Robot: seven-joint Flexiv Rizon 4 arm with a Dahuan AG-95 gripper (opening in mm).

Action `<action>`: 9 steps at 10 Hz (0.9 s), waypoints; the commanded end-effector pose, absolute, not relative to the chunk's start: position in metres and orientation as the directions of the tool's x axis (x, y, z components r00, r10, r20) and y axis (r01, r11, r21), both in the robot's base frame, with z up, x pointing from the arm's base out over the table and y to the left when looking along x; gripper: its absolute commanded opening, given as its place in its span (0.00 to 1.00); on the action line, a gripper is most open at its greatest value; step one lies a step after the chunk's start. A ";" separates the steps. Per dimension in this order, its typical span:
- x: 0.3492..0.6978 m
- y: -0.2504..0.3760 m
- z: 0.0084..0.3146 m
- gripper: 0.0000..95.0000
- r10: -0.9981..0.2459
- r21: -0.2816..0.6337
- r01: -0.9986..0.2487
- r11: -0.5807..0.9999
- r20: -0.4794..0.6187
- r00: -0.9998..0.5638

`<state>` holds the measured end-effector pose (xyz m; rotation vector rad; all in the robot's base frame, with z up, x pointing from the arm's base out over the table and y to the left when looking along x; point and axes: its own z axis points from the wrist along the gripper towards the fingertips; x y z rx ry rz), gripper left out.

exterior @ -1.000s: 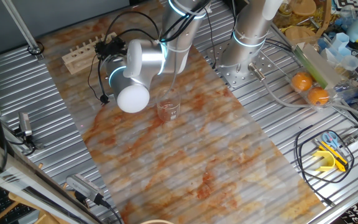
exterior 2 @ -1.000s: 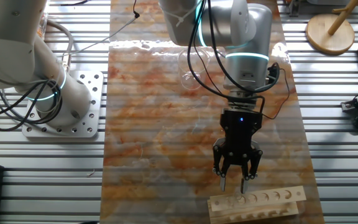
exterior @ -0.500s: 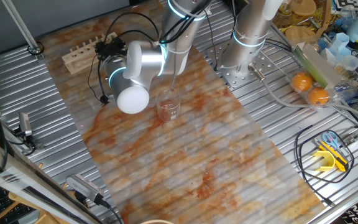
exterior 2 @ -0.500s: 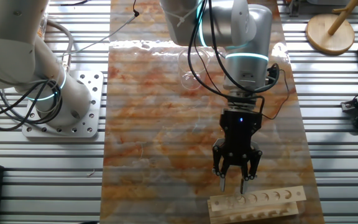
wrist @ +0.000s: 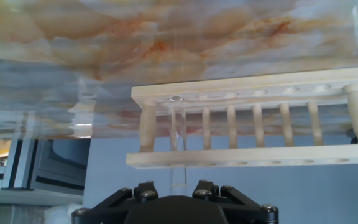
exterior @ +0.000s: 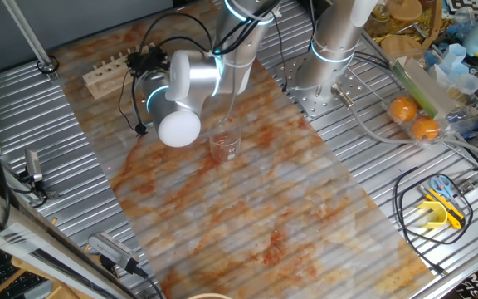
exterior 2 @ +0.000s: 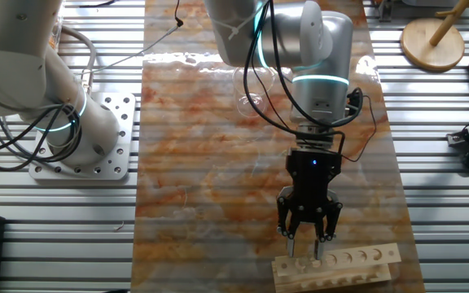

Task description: Pour out the test tube

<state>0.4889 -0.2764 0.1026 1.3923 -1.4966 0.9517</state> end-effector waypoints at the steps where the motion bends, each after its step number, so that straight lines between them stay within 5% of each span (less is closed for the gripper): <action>1: 0.489 -0.278 0.101 0.40 -0.333 0.020 -0.996 0.085 0.943 -0.010; 9: 0.485 -0.284 0.101 0.40 -0.316 0.012 -0.997 0.078 0.949 -0.013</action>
